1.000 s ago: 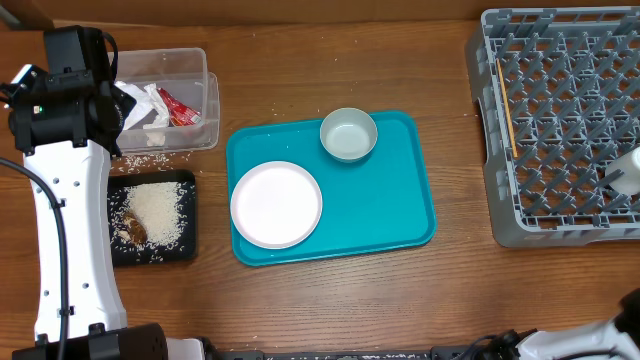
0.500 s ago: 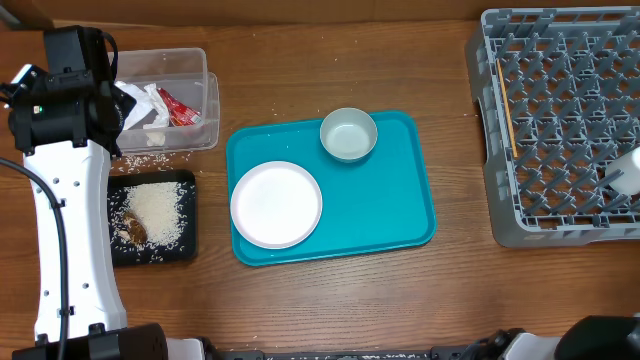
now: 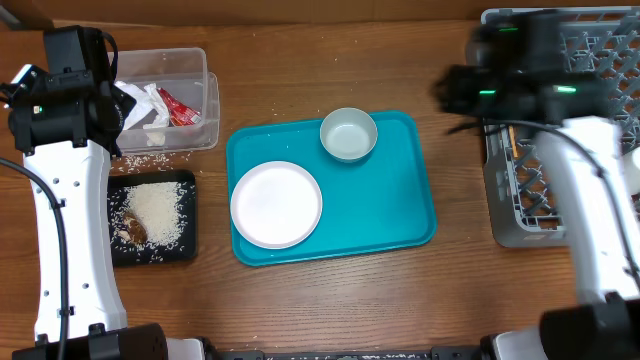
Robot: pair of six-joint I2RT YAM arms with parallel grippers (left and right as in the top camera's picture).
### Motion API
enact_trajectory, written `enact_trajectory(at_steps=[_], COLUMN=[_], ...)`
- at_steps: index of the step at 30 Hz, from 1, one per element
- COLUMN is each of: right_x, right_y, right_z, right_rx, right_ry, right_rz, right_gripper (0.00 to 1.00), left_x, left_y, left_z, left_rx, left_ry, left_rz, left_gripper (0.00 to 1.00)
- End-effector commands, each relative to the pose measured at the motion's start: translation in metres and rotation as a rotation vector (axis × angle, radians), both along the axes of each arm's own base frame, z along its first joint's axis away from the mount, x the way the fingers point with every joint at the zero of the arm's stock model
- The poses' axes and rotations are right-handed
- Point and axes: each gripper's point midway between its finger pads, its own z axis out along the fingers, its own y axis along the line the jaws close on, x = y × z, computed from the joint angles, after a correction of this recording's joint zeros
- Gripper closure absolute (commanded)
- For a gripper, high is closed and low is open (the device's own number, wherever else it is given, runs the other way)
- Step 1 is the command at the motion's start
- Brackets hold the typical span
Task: Sort waste into correct bins and load items into the dishwasher
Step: 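Release the cup and reach the right gripper to the white saucer, then grip the white saucer rim with the right gripper and lift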
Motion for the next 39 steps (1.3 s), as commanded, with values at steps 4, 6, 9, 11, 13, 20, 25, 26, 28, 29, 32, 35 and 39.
enact_trajectory(at_steps=[4, 6, 9, 11, 13, 20, 25, 26, 28, 29, 32, 35, 39], right_x=[0.022, 0.029, 0.038, 0.040, 0.040, 0.033, 0.028, 0.026, 0.023, 0.023, 0.024, 0.026, 0.025], right_y=[0.069, 0.088, 0.111, 0.125, 0.138, 0.161, 0.168, 0.170, 0.173, 0.174, 0.172, 0.163, 0.162], right_z=[-0.052, -0.072, -0.103, -0.120, -0.136, -0.170, -0.187, -0.189, -0.196, -0.197, -0.198, -0.198, -0.199], right_rx=[-0.080, -0.069, -0.064, -0.070, -0.077, -0.183, -0.240, -0.242, -0.249, -0.251, -0.268, -0.303, -0.309], right_ry=[0.030, 0.045, 0.068, 0.079, 0.088, 0.083, 0.088, 0.091, 0.100, 0.103, 0.096, 0.088, 0.096], right_rz=[0.043, 0.055, 0.071, 0.094, 0.118, 0.143, 0.146, 0.151, 0.161, 0.162, 0.153, 0.114, 0.111], right_gripper=[0.37, 0.37, 0.37, 0.38, 0.38, 0.28, 0.30, 0.31, 0.36, 0.39, 0.50, 0.52, 0.56], left_x=[0.001, 0.001, 0.001, 0.001, 0.001, 0.001, 0.001, 0.001, 0.001, 0.001, 0.001, 0.001, 0.001], left_y=[0.001, 0.001, 0.001, 0.001, 0.001, 0.001, 0.001, 0.001, 0.001, 0.001, 0.001, 0.001, 0.001], left_z=[-0.003, -0.003, -0.003, -0.003, -0.003, -0.003, -0.003, -0.003, -0.003, -0.003, -0.003, -0.003, -0.003], left_rx=[-0.002, -0.002, -0.002, -0.002, -0.002, -0.002, -0.002, -0.002, -0.002, -0.002, -0.002, -0.002, -0.002], left_ry=[-0.001, 0.000, -0.001, -0.001, 0.000, -0.001, -0.001, -0.001, -0.001, -0.001, -0.001, -0.001, -0.001], left_rz=[0.017, 0.017, 0.017, 0.017, 0.017, 0.017, 0.017, 0.017, 0.017, 0.017, 0.017, 0.017, 0.017], left_gripper=[0.00, 0.00, 0.00, 0.00, 0.00, 0.00, 0.00, 0.00, 0.00, 0.00, 0.00, 0.00, 0.00])
